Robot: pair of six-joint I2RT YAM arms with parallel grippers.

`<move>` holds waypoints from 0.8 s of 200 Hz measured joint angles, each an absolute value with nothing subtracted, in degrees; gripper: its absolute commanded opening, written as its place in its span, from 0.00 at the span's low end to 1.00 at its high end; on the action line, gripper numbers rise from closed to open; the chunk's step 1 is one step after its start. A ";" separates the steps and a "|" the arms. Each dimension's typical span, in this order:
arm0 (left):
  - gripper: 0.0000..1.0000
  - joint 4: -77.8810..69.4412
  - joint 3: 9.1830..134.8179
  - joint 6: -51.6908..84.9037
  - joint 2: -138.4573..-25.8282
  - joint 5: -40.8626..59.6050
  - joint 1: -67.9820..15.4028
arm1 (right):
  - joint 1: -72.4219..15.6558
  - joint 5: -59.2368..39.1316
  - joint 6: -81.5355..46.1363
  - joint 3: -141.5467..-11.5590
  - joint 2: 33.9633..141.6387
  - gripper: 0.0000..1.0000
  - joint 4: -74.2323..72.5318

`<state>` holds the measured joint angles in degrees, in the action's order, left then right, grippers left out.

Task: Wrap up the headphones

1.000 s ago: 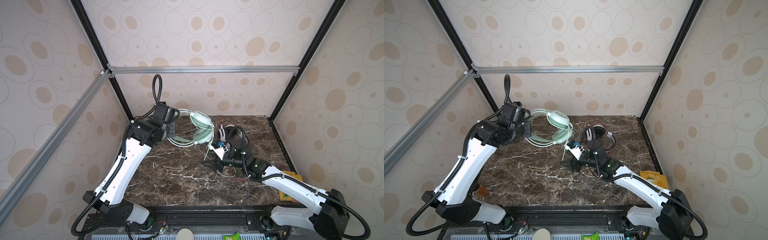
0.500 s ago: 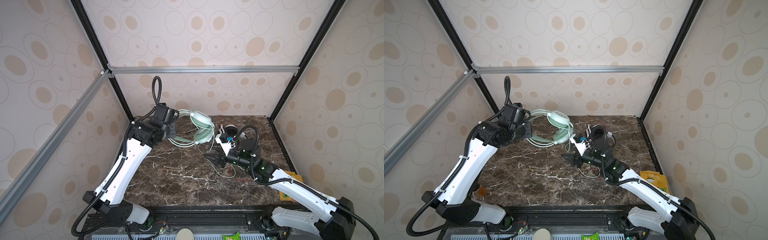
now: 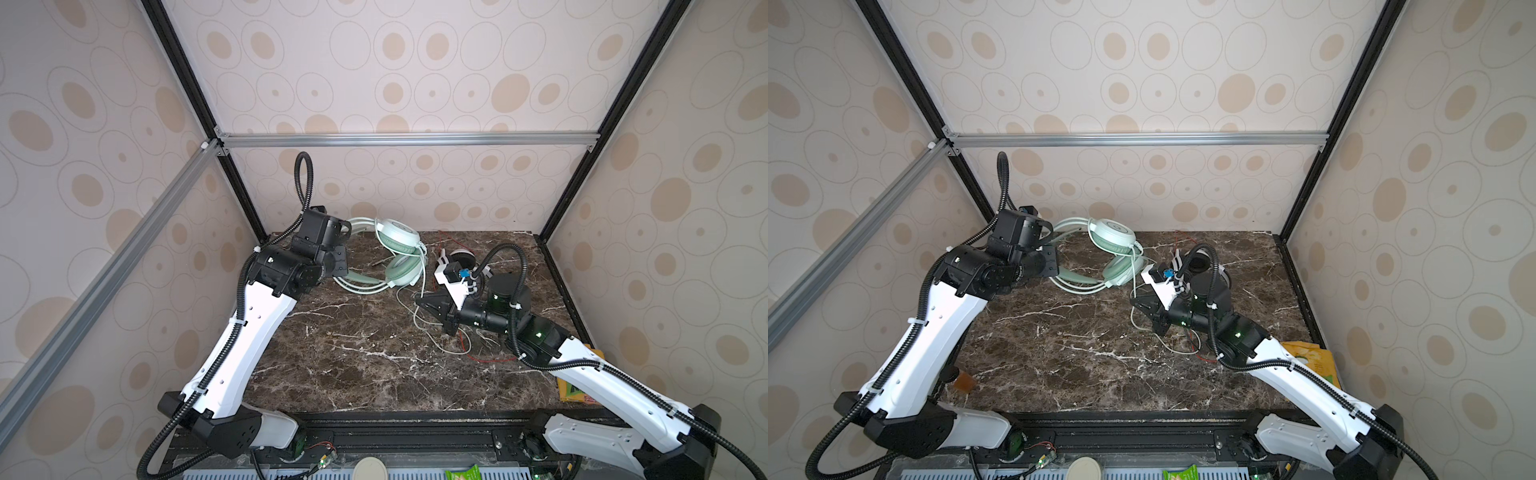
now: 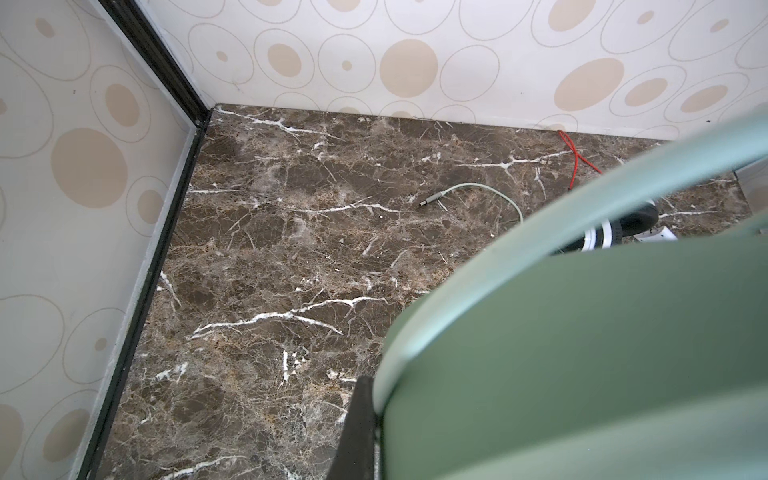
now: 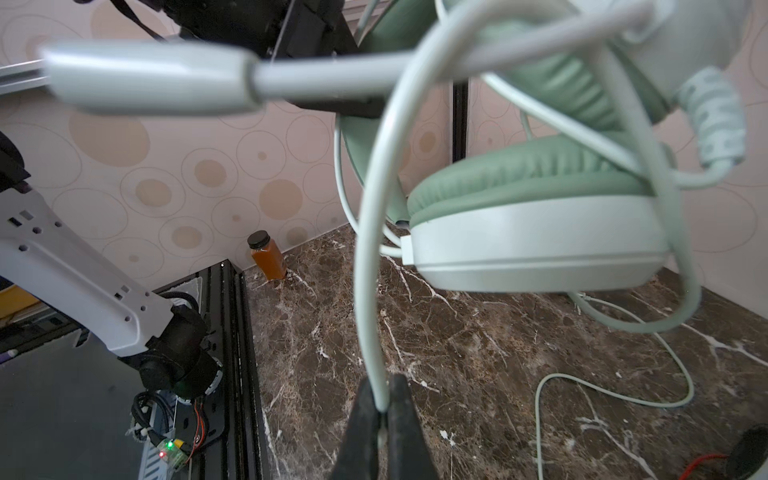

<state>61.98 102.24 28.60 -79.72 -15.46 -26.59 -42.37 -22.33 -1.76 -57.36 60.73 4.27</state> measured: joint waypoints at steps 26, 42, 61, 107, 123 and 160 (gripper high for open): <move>0.00 60.93 101.58 28.84 -79.72 -15.09 -26.41 | -43.09 -22.04 1.04 -61.98 58.92 0.00 10.87; 0.00 60.27 101.03 28.93 -79.72 -15.16 -26.35 | -43.24 -22.15 2.74 -65.52 59.02 0.00 15.03; 0.00 59.83 100.16 29.17 -79.72 -15.59 -26.35 | -44.53 -22.48 5.15 -72.51 62.00 0.00 20.88; 0.00 59.09 98.45 29.76 -80.16 -15.94 -26.35 | -51.96 -22.92 9.54 -86.32 72.47 0.00 33.34; 0.00 58.92 98.48 29.91 -80.55 -15.99 -26.35 | -53.52 -22.85 9.98 -86.37 73.84 0.00 36.67; 0.00 59.07 100.77 29.95 -82.72 -16.08 -26.09 | -54.00 -22.70 10.48 -83.00 72.20 0.00 41.98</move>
